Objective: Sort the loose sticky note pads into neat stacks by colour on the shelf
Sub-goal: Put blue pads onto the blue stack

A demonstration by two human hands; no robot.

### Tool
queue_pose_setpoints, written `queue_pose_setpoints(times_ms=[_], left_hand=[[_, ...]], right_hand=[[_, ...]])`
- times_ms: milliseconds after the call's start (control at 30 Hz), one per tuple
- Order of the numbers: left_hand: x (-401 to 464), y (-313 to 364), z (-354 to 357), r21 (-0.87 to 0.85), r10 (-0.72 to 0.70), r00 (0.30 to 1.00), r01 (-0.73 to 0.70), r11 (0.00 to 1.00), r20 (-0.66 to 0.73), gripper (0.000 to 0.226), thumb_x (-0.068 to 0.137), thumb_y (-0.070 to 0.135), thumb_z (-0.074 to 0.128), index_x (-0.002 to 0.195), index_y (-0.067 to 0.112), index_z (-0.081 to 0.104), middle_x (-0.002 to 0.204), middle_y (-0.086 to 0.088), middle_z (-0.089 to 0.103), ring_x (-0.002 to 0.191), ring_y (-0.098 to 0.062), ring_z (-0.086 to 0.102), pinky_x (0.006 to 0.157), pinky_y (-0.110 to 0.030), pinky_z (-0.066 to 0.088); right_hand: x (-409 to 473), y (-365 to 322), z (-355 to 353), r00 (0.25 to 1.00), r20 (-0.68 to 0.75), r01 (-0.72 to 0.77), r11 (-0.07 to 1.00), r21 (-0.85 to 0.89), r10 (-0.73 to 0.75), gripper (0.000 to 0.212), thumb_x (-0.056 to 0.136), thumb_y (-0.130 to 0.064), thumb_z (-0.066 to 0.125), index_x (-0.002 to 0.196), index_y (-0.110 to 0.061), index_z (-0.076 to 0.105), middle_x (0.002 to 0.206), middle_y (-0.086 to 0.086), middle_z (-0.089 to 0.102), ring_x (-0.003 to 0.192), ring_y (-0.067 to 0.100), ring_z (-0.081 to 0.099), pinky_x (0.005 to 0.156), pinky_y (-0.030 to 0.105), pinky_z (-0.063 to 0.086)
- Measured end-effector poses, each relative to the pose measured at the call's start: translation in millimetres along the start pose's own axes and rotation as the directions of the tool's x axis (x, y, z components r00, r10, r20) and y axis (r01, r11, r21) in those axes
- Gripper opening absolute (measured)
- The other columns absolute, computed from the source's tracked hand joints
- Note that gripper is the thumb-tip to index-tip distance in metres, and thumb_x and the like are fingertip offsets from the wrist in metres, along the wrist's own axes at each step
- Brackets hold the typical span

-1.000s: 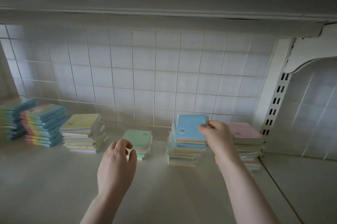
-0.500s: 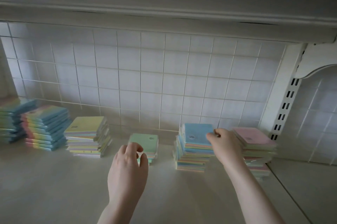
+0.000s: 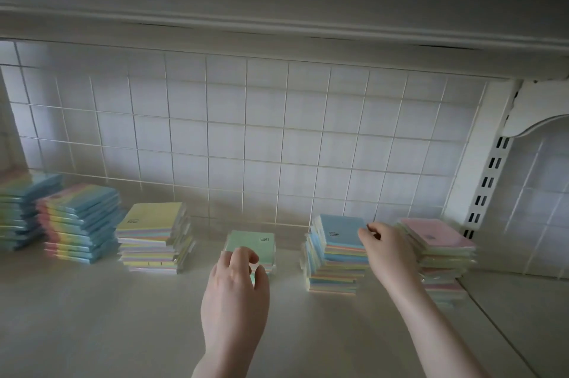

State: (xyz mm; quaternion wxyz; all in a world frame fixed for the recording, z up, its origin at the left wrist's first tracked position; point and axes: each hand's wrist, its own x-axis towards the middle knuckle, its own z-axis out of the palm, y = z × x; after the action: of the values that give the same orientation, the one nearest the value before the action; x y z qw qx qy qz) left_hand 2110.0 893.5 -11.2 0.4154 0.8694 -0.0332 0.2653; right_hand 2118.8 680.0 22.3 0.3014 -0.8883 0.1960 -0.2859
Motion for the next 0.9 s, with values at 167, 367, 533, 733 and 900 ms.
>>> queue_pose_setpoints(times_ms=[167,367,533,733,900], left_hand=[[0.8,0.2,0.3,0.009,0.002,1.0,-0.002,1.0,0.02,0.006,0.088,0.02,0.058,0.094,0.021,0.057,0.094,0.004,0.054,0.089,-0.02,0.052,0.064,-0.026,0.032],[2.0,-0.7,2.8,0.007,0.012,0.999,-0.013,1.0,0.034,0.006,0.087,0.017,0.059,0.092,0.019,0.058,0.093,0.001,0.055,0.088,-0.024,0.054,0.063,-0.028,0.033],[1.8,-0.2,3.7,0.006,0.007,0.999,-0.008,1.0,0.052,0.006,0.085,0.017,0.061,0.091,0.018,0.059,0.092,0.0,0.055,0.088,-0.026,0.054,0.062,-0.028,0.032],[2.5,-0.6,3.7,0.015,0.007,0.998,-0.008,1.0,0.063,0.007,0.087,0.02,0.059,0.094,0.018,0.058,0.093,0.0,0.055,0.092,-0.025,0.054,0.065,-0.029,0.033],[0.1,-1.7,1.9,0.033,0.003,0.998,-0.005,0.999,0.066,0.009,0.087,0.02,0.058,0.095,0.016,0.059,0.097,-0.004,0.057,0.094,-0.027,0.054,0.068,-0.031,0.037]], right_hand=[[-2.5,-1.3,3.2,1.0,-0.021,0.016,1.0,0.01,-0.015,0.031,0.093,-0.019,0.045,0.065,-0.011,0.034,0.058,0.003,0.032,0.055,0.02,0.028,0.052,0.035,0.018],[-5.1,-0.8,3.4,0.997,-0.05,0.064,0.998,-0.013,-0.064,0.036,0.095,-0.019,0.043,0.062,-0.012,0.03,0.056,0.001,0.031,0.059,0.023,0.03,0.056,0.036,0.02],[-8.0,-1.6,3.8,0.992,-0.072,0.101,0.994,-0.038,-0.103,0.042,0.097,-0.021,0.042,0.058,-0.017,0.027,0.055,0.001,0.033,0.065,0.025,0.034,0.06,0.036,0.02],[-12.3,-4.8,-1.4,0.975,-0.037,0.216,0.975,-0.059,-0.219,0.03,0.1,-0.023,0.034,0.073,-0.014,0.045,0.062,0.004,0.037,0.07,0.027,0.039,0.062,0.035,0.02],[-30.5,-10.5,-25.8,0.942,-0.202,0.246,0.962,-0.123,-0.267,0.031,0.099,-0.02,0.039,0.12,-0.008,0.059,0.106,0.017,0.062,0.099,0.034,0.055,0.078,0.037,0.036]])
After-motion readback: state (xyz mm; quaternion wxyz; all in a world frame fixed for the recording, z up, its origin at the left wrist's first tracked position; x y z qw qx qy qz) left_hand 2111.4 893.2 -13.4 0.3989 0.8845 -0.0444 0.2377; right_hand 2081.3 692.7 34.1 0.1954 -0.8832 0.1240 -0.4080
